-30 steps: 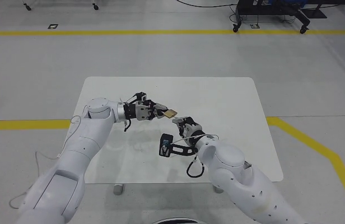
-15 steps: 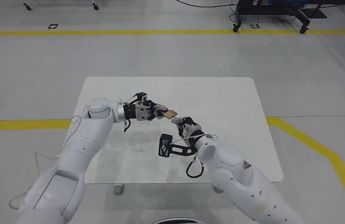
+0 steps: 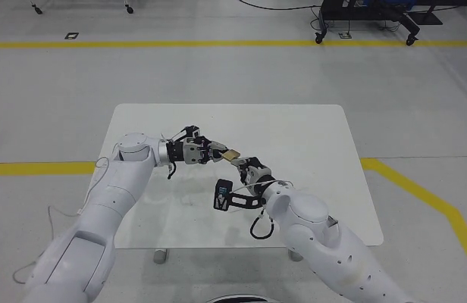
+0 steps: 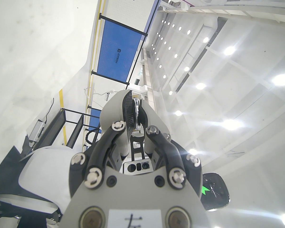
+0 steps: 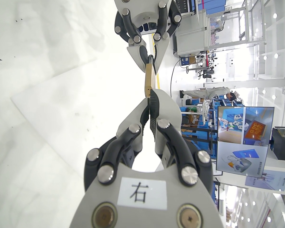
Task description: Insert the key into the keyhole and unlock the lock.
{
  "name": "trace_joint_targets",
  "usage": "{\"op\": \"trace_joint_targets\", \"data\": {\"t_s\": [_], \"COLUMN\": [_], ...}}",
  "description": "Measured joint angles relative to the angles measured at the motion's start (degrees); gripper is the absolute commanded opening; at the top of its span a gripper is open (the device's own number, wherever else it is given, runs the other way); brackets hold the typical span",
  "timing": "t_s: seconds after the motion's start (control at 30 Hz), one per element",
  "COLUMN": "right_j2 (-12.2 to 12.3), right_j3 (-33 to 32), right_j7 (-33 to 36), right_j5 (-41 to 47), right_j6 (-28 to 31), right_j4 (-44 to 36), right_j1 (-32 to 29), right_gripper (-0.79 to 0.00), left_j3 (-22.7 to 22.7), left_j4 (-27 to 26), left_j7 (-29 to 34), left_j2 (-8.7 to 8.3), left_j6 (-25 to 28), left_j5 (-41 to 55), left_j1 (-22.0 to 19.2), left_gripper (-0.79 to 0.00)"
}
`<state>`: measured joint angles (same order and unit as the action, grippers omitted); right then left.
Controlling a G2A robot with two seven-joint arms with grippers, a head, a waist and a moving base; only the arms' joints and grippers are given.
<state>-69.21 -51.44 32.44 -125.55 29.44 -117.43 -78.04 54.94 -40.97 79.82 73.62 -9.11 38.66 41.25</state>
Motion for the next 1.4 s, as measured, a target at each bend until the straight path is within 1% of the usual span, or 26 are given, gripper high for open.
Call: {"op": "trace_joint_targets", "data": {"t_s": [0.13, 0.2, 0.23, 0.27, 0.3, 0.37, 0.57, 0.67, 0.7, 0.73, 0.77, 0.8, 0.83, 0.87, 0.9, 0.97, 1.03, 1.1, 1.13, 1.23, 1.4], "right_j2": [-0.2, -0.2, -0.3, -0.3, -0.3, -0.3, -0.3, -0.2, -0.1, 0.0, 0.1, 0.1, 0.2, 0.3, 0.4, 0.5, 0.3, 0.3, 0.3, 0.3, 0.3], "right_j3": [-0.3, -0.6, -0.7, -0.9, -1.1, -1.5, -2.9, -4.3, -5.0, -6.2, -7.1, -8.2, -9.8, -11.0, -12.3, -15.7, -18.9, -19.1, -18.9, -18.8, -18.8], "right_j7": [-0.6, -1.1, -1.2, -1.4, -1.6, -2.0, -3.5, -5.0, -5.6, -6.6, -7.4, -8.3, -9.7, -10.9, -12.1, -14.6, -15.8, -15.8, -15.8, -15.7, -15.8], "right_j5": [0.5, 0.8, 0.9, 1.1, 1.2, 1.4, 2.5, 4.7, 5.8, 7.5, 9.1, 10.8, 13.7, 15.9, 18.2, 24.5, 32.1, 36.1, 36.2, 32.4, 32.3], "right_j6": [-0.5, -0.9, -1.0, -1.1, -1.2, -1.5, -2.7, -3.3, -3.4, -3.5, -3.6, -3.8, -4.0, -4.1, -4.1, -5.7, -9.6, -10.9, -10.4, -9.9, -9.9], "right_j4": [0.2, 0.1, 0.0, -0.1, -0.2, -0.4, -1.3, -2.2, -2.5, -2.9, -3.2, -3.3, -3.5, -3.5, -3.5, -3.4, -3.1, -3.1, -3.1, -3.1, -3.1], "right_j1": [0.0, -0.1, -0.2, -0.3, -0.4, -0.7, -1.9, -3.1, -3.6, -4.3, -4.9, -5.5, -6.4, -7.1, -7.8, -9.5, -10.8, -10.9, -10.8, -10.8, -10.8], "right_gripper": [-0.785, -0.637, -0.594, -0.526, -0.489, -0.459, -0.416, -0.403, -0.385, -0.354, -0.212, -0.148, -0.139, -0.012, 0.000, 0.000, 0.000, 0.000, 0.000, 0.000, 0.000], "left_j3": [0.2, 0.2, 0.3, 0.3, 0.4, 0.5, 0.7, 1.0, 1.2, 1.5, 1.7, 2.0, 2.3, 2.6, 3.0, 3.9, 5.1, 5.7, 5.7, 5.7, 5.7], "left_j4": [-0.2, -0.3, -0.3, -0.3, -0.3, -0.3, -0.5, -0.7, -0.8, -0.9, -1.1, -1.2, -1.3, -1.4, -1.6, -2.0, -2.5, -3.1, -3.2, -3.2, -3.2], "left_j7": [-0.1, -0.3, -0.3, -0.3, -0.4, -0.5, -0.5, -1.0, -1.4, -2.0, -2.1, -2.1, -2.3, -2.7, -2.9, -4.0, -6.7, -7.9, -8.0, -7.9, -7.9], "left_j2": [-0.04, -0.05, -0.05, -0.06, -0.06, -0.08, -0.11, -0.11, -0.12, -0.15, -0.18, -0.21, -0.27, -0.34, -0.39, -0.52, -0.65, -0.65, -0.64, -0.64, -0.64], "left_j6": [0.0, -0.1, -0.1, 0.0, 0.0, 0.0, 0.2, 0.9, 1.5, 2.5, 3.4, 4.3, 5.8, 7.1, 8.5, 12.7, 18.3, 21.5, 22.0, 21.6, 21.6], "left_j5": [0.1, 0.2, 0.2, 0.2, 0.3, 0.4, 0.7, 1.1, 1.2, 1.3, 1.4, 1.6, 1.8, 1.8, 1.8, 2.0, 2.1, 2.5, 2.6, 2.6, 2.6], "left_j1": [0.2, 0.3, 0.3, 0.4, 0.4, 0.5, 0.7, 0.9, 1.0, 1.1, 1.3, 1.5, 1.7, 1.8, 2.0, 2.5, 3.3, 4.0, 4.2, 4.1, 4.1], "left_gripper": [-0.785, -0.785, -0.785, -0.785, -0.785, -0.785, -0.785, -0.785, -0.785, -0.785, -0.785, -0.785, -0.785, -0.785, -0.785, -0.785, -0.785, -0.785, -0.785, -0.785, -0.785]}}
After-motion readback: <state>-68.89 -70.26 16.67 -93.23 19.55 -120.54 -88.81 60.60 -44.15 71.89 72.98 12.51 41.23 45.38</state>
